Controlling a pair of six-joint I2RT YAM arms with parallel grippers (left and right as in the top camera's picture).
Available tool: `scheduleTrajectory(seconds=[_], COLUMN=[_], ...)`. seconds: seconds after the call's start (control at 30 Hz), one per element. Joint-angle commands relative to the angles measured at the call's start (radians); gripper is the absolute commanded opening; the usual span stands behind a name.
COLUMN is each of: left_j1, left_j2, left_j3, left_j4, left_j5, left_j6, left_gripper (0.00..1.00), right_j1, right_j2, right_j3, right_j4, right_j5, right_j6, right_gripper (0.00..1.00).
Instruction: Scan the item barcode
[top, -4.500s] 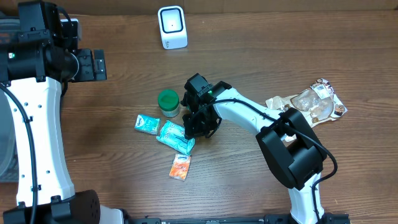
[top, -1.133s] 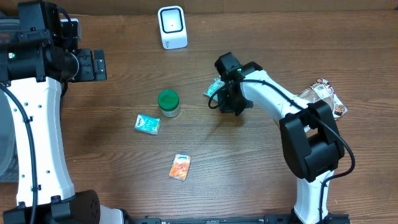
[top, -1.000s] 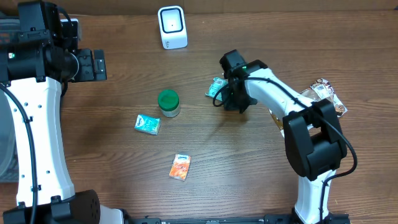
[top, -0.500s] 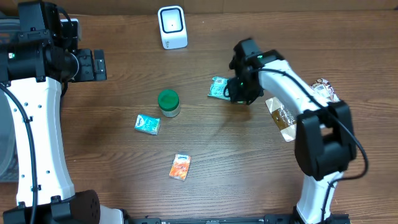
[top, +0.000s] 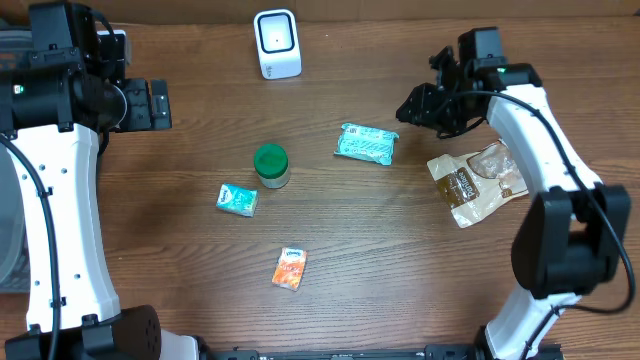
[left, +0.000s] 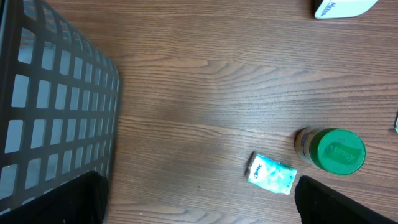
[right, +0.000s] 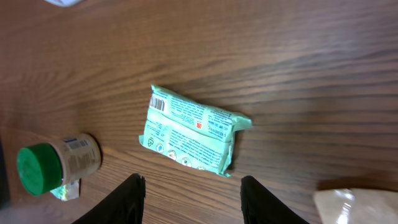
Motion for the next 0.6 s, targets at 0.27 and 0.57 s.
scheduleTrajectory(seconds=[0.27, 0.57], left_j1=[0.004, 0.004], left_j2=[0.005, 0.005], left_j3=[0.001, 0.001], left_j4=[-0.002, -0.002], left_j5=[-0.009, -0.009], left_j6=[0.016, 0.016], left_gripper=[0.99, 1.00], right_j1=[0.013, 0.055], right_j2=[0.200, 0.278], right_j3=[-0.003, -0.005], right_j4=[0.041, 0.048], right_j5=[-0.121, -0.118], right_j6=[0.007, 0.039], right_gripper=[0.48, 0.48])
